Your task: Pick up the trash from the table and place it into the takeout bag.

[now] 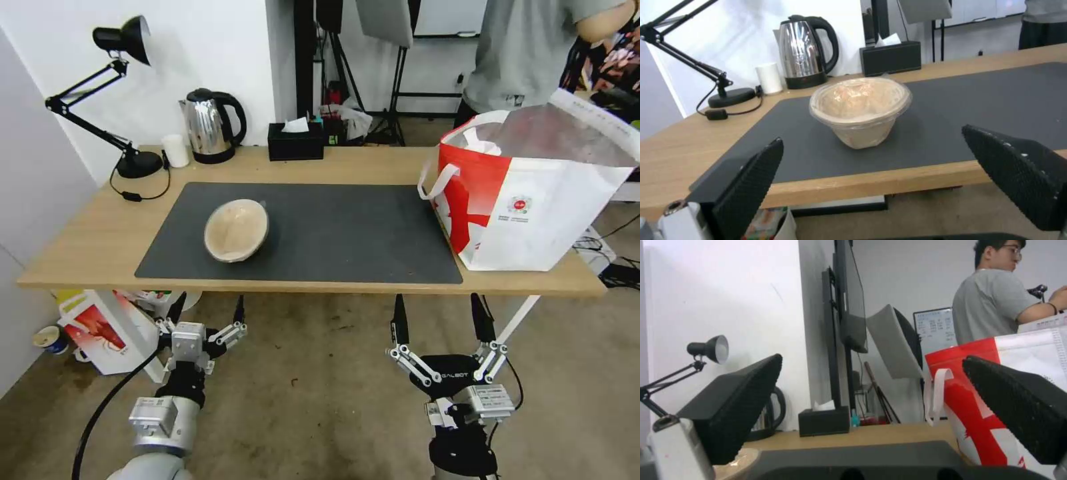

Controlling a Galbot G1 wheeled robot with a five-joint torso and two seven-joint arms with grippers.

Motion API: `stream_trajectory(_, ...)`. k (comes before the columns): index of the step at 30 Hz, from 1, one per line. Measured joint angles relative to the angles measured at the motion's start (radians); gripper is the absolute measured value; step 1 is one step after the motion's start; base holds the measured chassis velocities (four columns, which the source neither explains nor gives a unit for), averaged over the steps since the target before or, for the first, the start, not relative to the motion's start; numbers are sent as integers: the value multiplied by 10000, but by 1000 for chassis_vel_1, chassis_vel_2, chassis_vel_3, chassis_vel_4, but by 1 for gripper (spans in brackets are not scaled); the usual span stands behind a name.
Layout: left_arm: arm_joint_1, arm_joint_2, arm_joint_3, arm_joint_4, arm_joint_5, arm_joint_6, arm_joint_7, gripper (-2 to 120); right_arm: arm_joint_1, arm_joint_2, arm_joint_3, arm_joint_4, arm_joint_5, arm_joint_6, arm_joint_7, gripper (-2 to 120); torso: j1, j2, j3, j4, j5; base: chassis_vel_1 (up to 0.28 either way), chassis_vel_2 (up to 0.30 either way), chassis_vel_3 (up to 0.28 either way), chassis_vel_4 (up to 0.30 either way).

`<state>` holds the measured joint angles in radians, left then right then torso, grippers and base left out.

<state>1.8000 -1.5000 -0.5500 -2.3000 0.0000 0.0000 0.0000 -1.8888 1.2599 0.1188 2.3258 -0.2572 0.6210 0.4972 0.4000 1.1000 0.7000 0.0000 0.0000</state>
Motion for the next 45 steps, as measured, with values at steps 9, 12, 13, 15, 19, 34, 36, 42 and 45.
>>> stream_trajectory(9, 0, 0, 0, 0, 0, 0, 0, 100, 0, 0, 0, 2, 2, -3, -4, 100, 0, 0, 0, 0, 0, 0, 0, 0, 0)
stream_trajectory(12, 0, 0, 0, 0, 0, 0, 0, 100, 0, 0, 0, 3, 5, -3, -4, 100, 0, 0, 0, 0, 0, 0, 0, 0, 0)
stream_trajectory(13, 0, 0, 0, 0, 0, 0, 0, 100, 0, 0, 0, 3, 6, -4, -4, 100, 0, 0, 0, 0, 0, 0, 0, 0, 0)
stream_trajectory(15, 0, 0, 0, 0, 0, 0, 0, 100, 0, 0, 0, 4, 7, -4, -4, 100, 0, 0, 0, 0, 0, 0, 0, 0, 0)
stream_trajectory(19, 0, 0, 0, 0, 0, 0, 0, 100, 0, 0, 1, 5, 8, -4, -4, 100, 0, 0, 0, 0, 0, 0, 0, 0, 0)
stream_trajectory(34, -607, -235, -833, 212, 53, -2308, 310, 100, 0, -1, 0, 5, 8, -4, -4, 100, -1, 0, 0, 0, 0, 0, 0, 0, 0)
stream_trajectory(36, -679, -265, -935, 239, 60, -2593, 349, 100, 0, -1, 1, 5, 8, -4, -5, 100, 0, 0, 0, 0, -1, 0, 0, 0, 0)
stream_trajectory(42, -1156, -449, -1596, 408, 109, -4419, 610, 100, 0, 0, 1, 5, 9, -4, -5, 100, 0, 0, 0, 0, 0, 0, 0, 0, 0)
stream_trajectory(45, -1331, -520, -1843, 470, 130, -5100, 706, 100, 1, -1, 1, 5, 8, -4, -5, 100, 0, 0, 0, 0, 0, 0, 0, 0, 0)
